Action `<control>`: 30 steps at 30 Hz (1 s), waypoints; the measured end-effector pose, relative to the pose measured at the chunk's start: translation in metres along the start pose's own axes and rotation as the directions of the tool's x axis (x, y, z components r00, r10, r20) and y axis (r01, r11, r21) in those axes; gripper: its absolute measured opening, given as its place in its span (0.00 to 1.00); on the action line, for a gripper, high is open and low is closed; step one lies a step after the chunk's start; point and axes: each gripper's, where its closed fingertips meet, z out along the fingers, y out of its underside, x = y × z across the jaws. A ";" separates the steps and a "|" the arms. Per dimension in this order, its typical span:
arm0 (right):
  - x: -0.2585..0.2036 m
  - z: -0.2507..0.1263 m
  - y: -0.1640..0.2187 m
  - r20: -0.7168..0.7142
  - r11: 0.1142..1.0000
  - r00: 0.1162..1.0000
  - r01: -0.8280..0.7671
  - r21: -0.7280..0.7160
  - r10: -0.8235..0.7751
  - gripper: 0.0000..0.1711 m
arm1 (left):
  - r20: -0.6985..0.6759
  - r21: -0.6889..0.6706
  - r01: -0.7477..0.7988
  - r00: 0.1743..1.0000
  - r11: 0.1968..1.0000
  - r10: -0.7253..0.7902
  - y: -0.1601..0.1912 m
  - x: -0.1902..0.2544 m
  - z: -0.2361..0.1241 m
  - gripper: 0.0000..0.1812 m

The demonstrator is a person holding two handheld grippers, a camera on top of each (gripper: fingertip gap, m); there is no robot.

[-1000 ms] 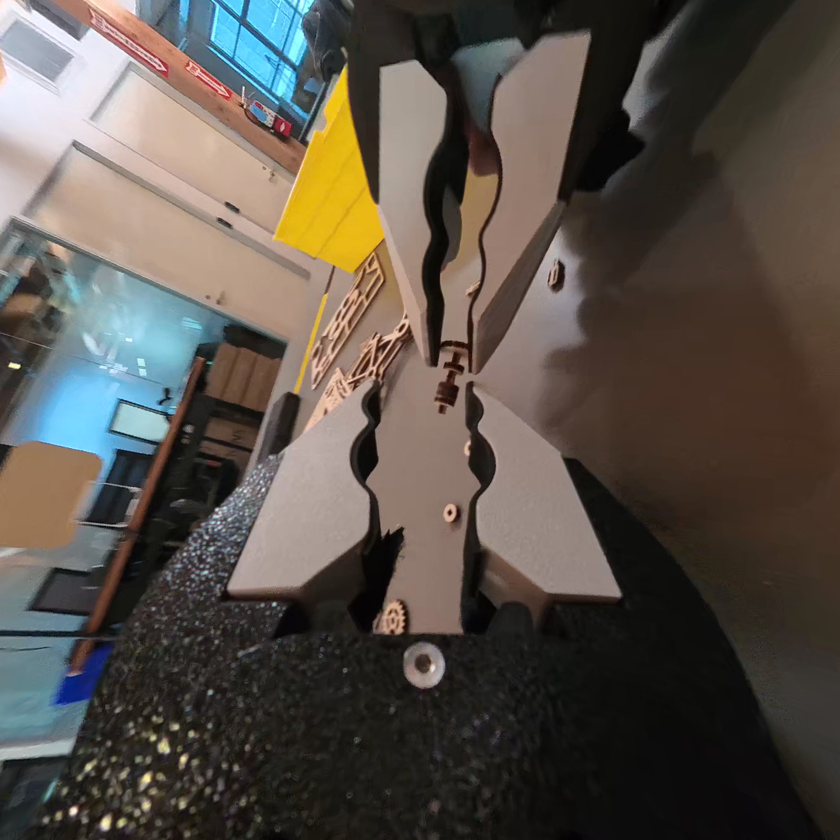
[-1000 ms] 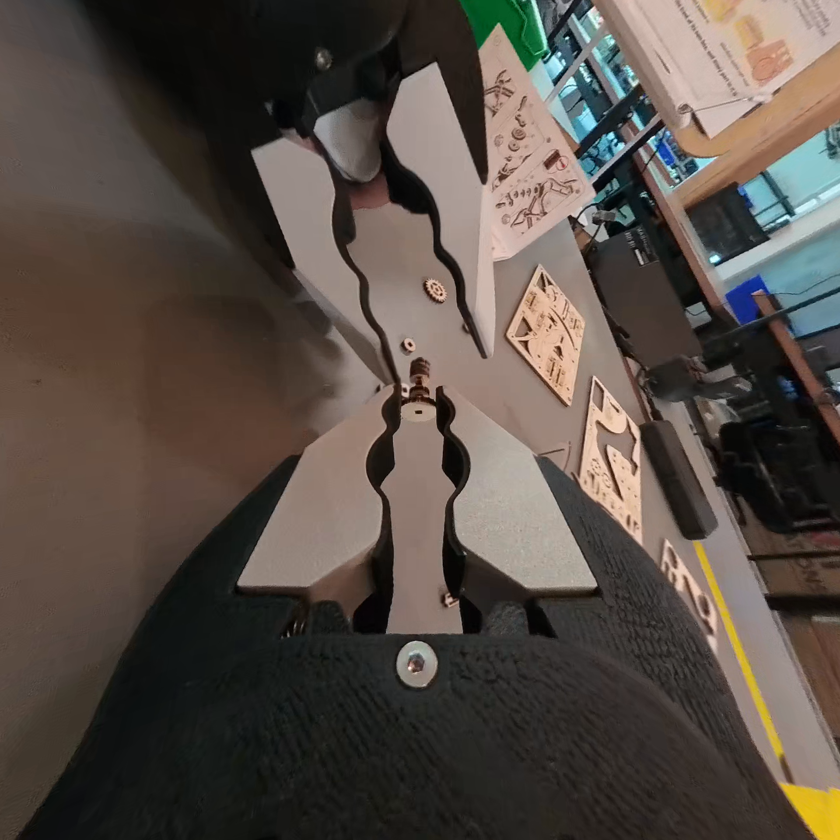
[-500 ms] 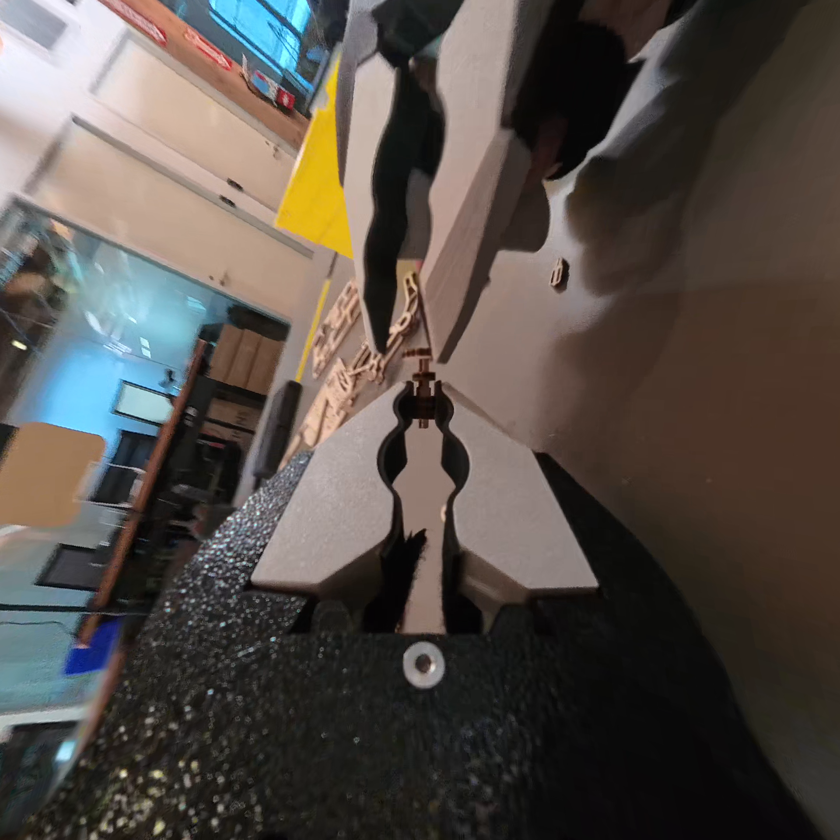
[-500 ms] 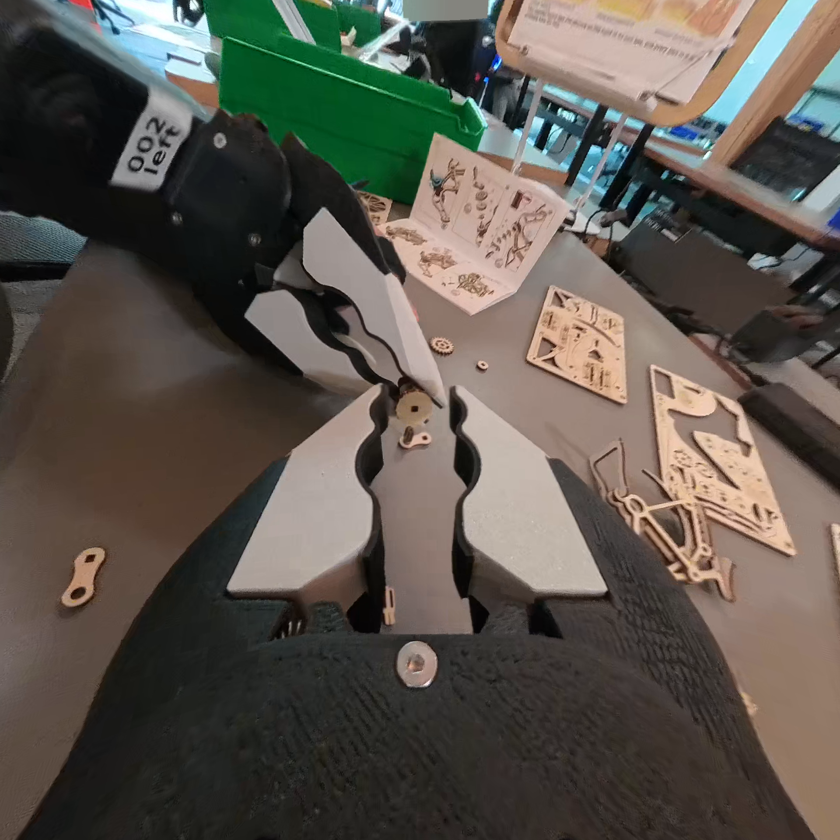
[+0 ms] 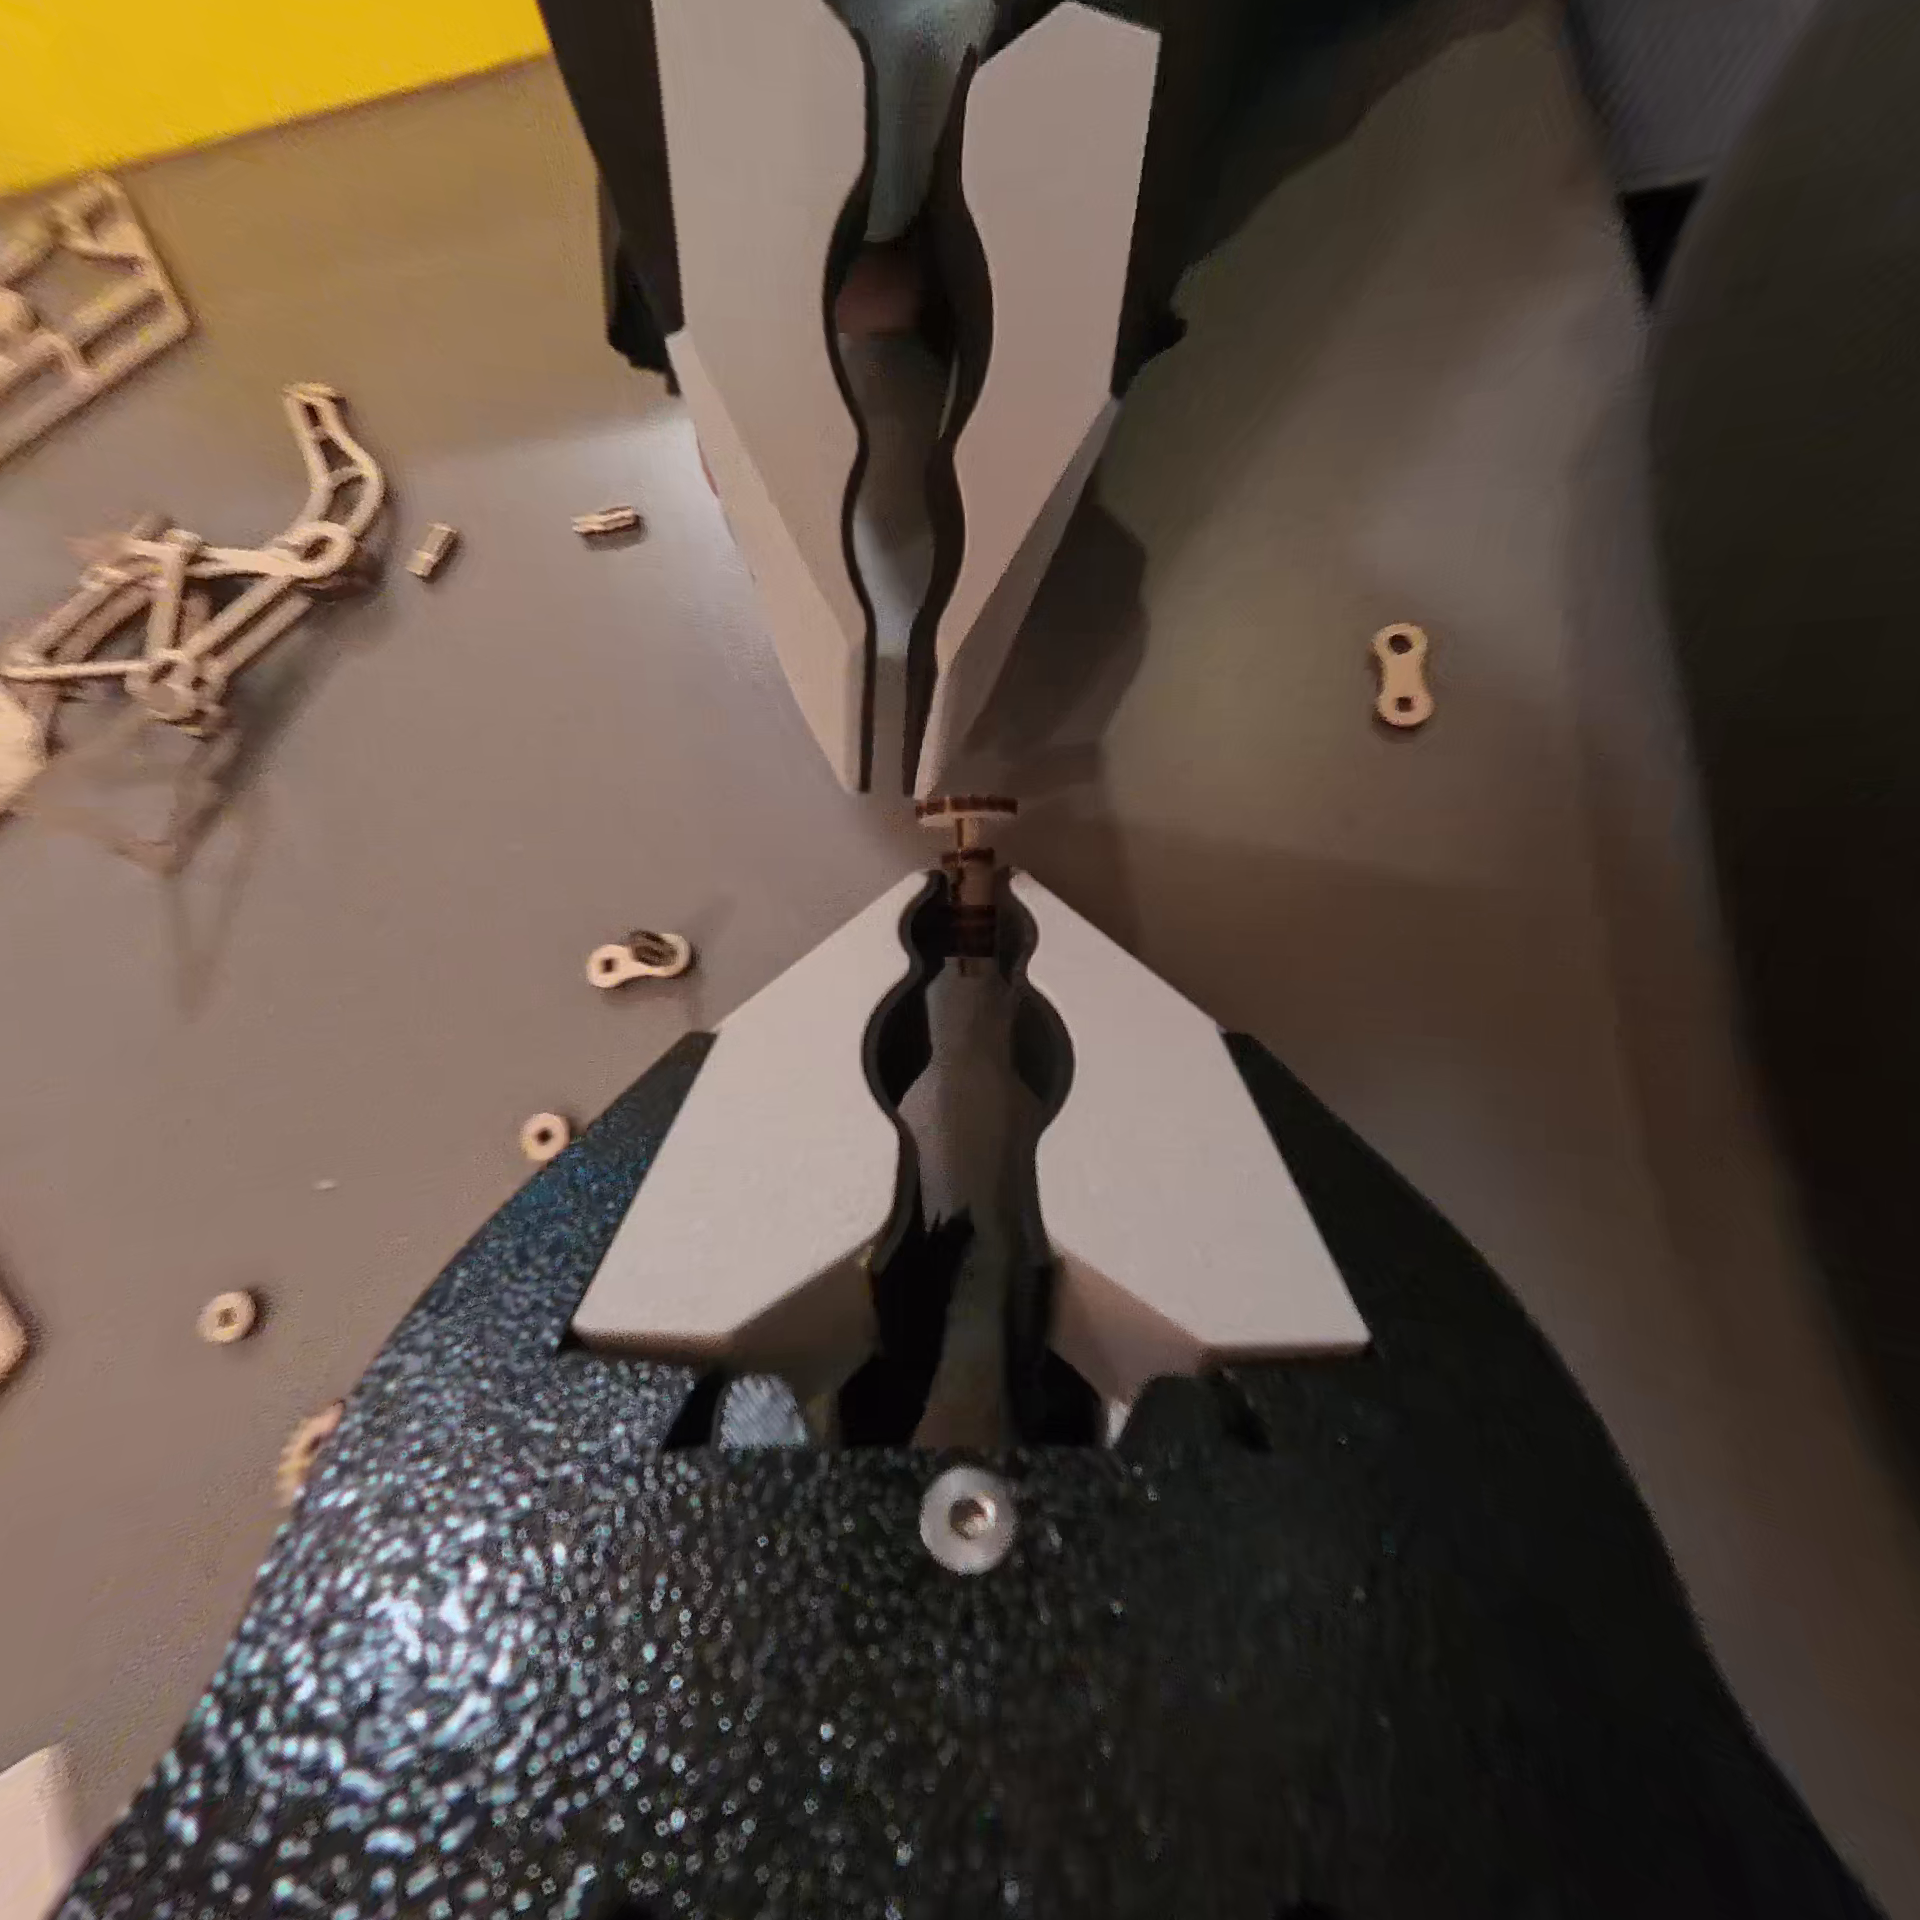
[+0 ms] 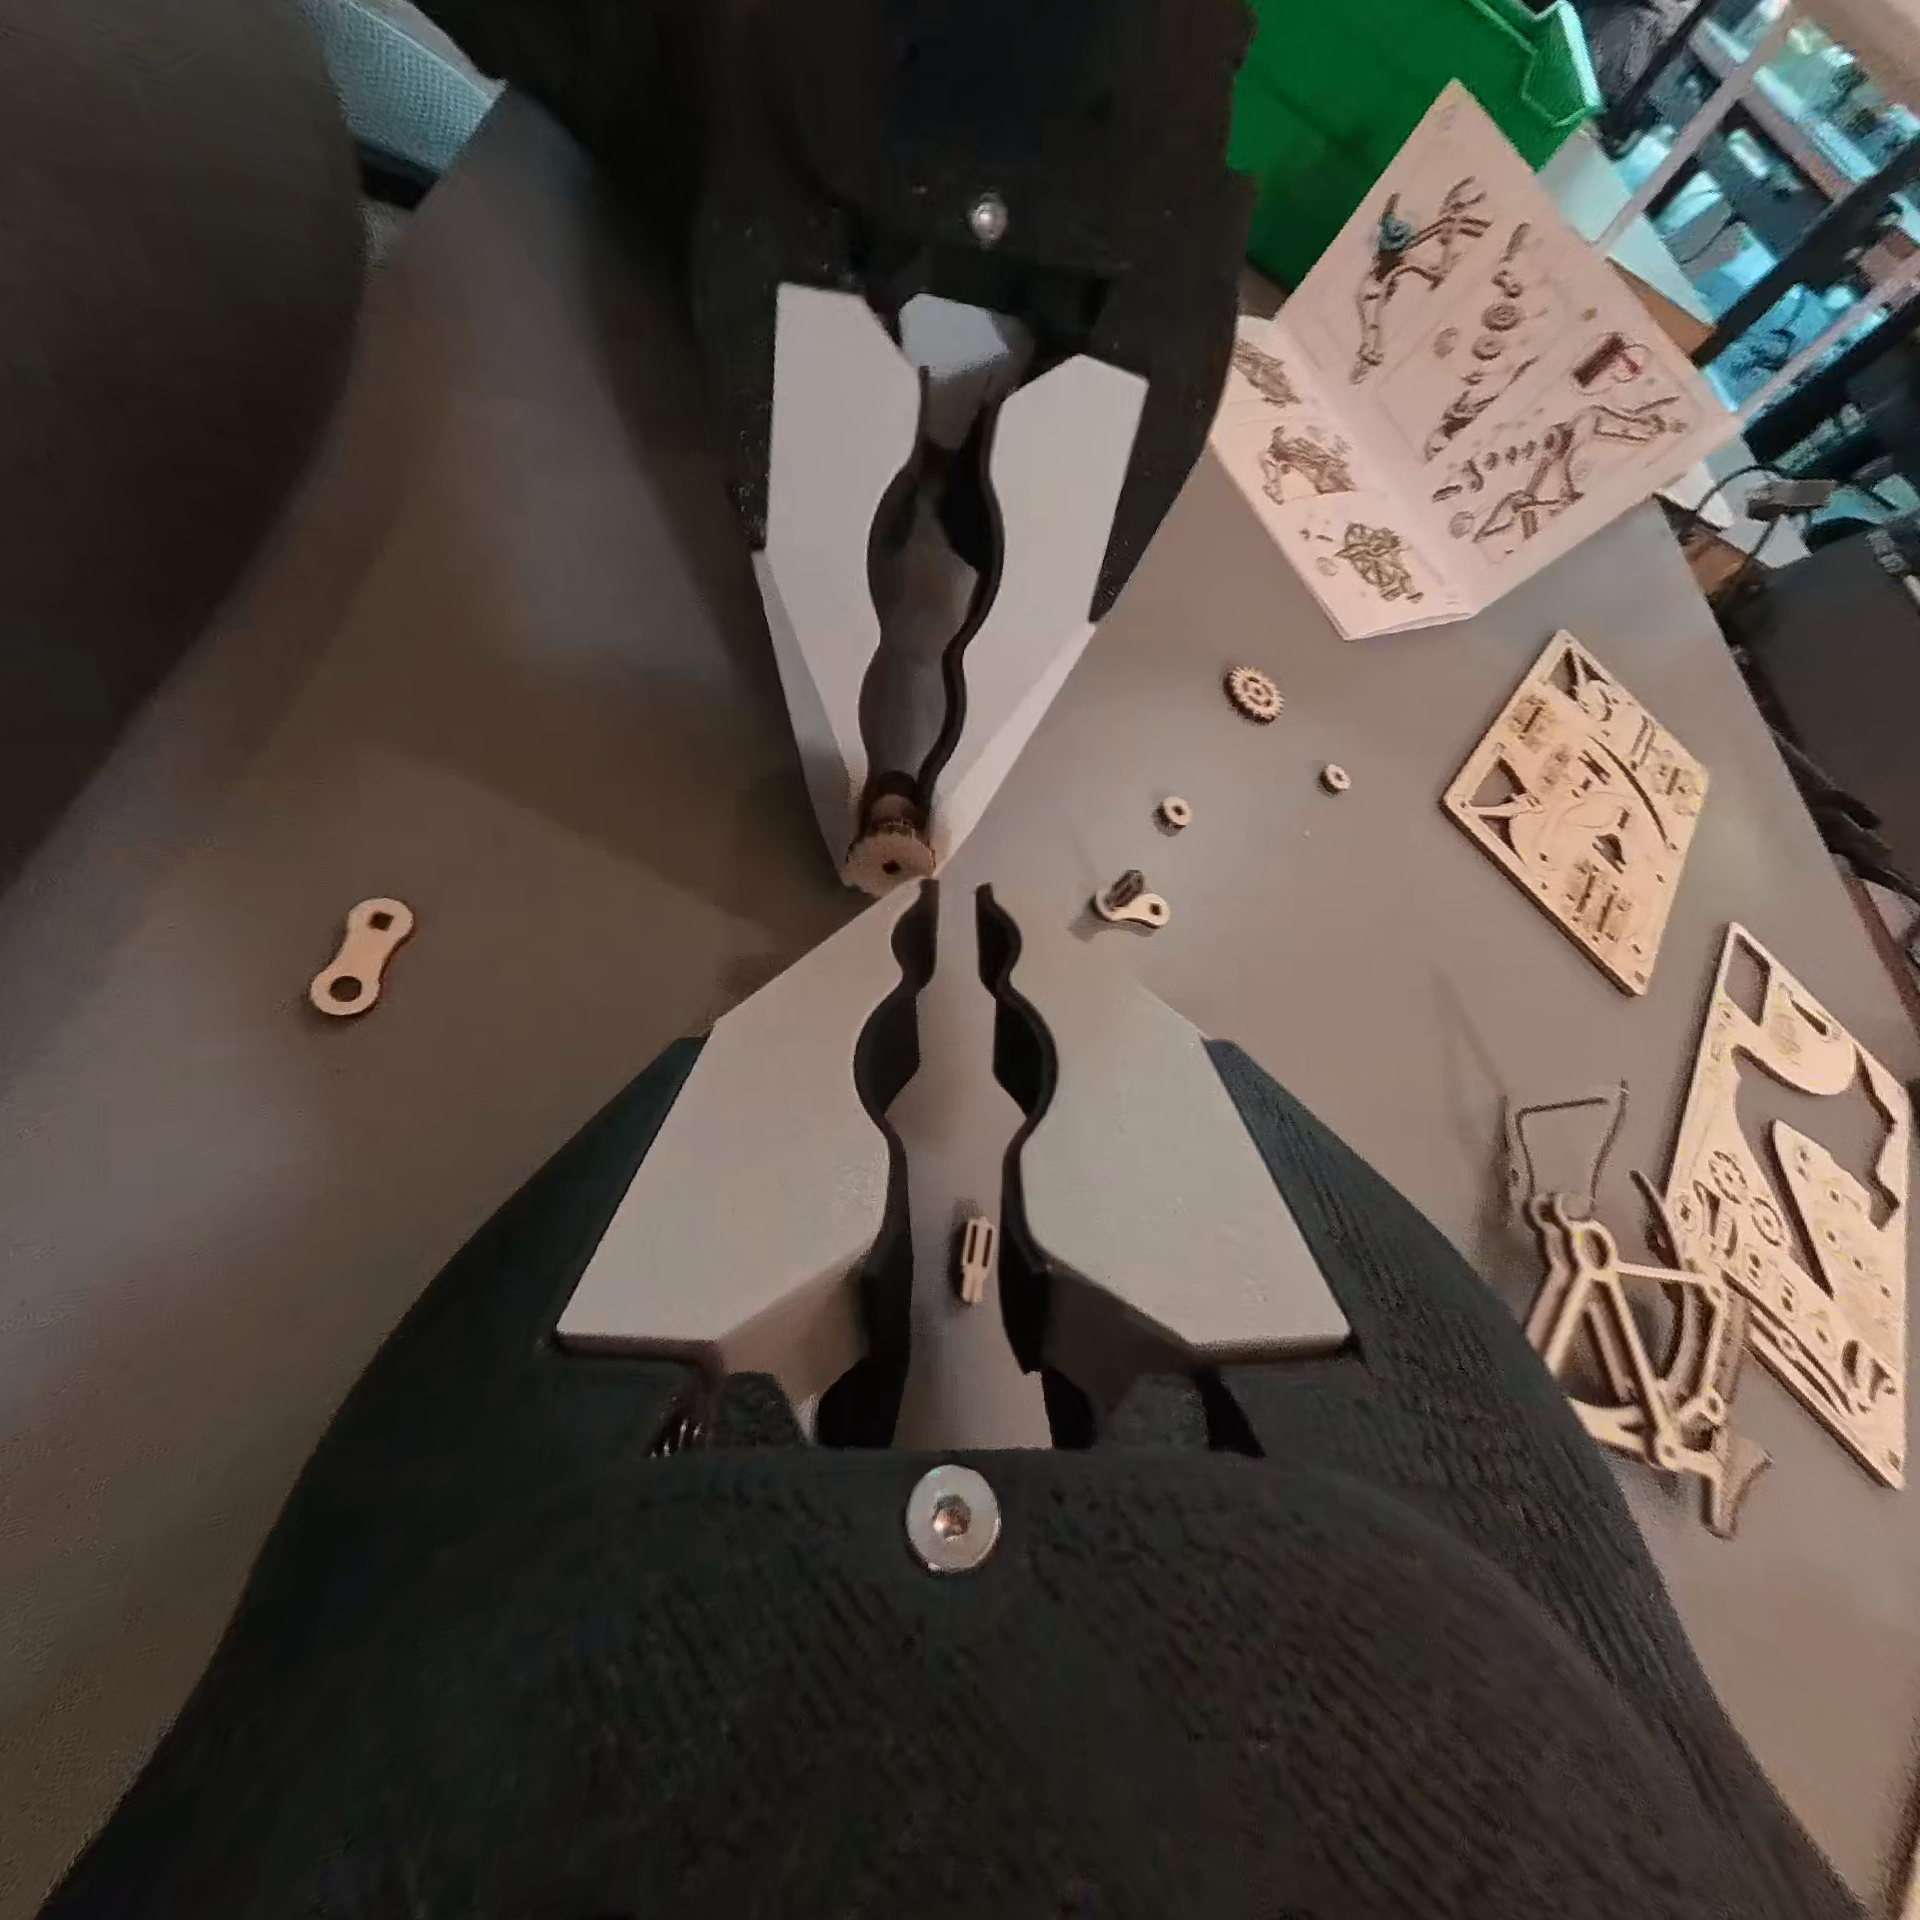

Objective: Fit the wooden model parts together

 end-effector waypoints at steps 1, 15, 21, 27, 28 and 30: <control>-0.003 0.001 -0.001 0.020 1.000 1.000 -0.008 0.006 0.008 0.02 | -0.039 -0.002 0.037 0.999 0.999 -0.037 0.000 0.005 0.000 0.04; -0.030 0.001 -0.006 0.238 0.987 0.958 -0.157 -0.025 0.158 0.06 | -0.242 -0.151 0.272 0.922 0.951 -0.302 0.000 0.024 -0.006 0.04; -0.031 0.001 -0.011 0.252 0.979 0.947 -0.205 -0.011 0.201 0.11 | -0.222 -0.135 0.258 0.933 0.957 -0.283 -0.002 0.023 -0.004 0.04; -0.028 0.002 -0.003 0.218 0.982 0.958 -0.181 -0.053 0.188 0.09 | -0.134 -0.071 0.198 0.969 0.978 -0.206 -0.002 0.013 -0.001 0.05; -0.028 0.003 0.001 0.213 0.983 0.960 -0.169 -0.075 0.181 0.09 | -0.092 -0.068 0.176 0.979 0.982 -0.182 -0.001 0.009 -0.001 0.08; -0.029 0.004 0.005 0.206 0.983 0.963 -0.156 -0.099 0.173 0.09 | -0.039 -0.077 0.128 0.991 0.989 -0.131 0.002 0.003 -0.003 0.13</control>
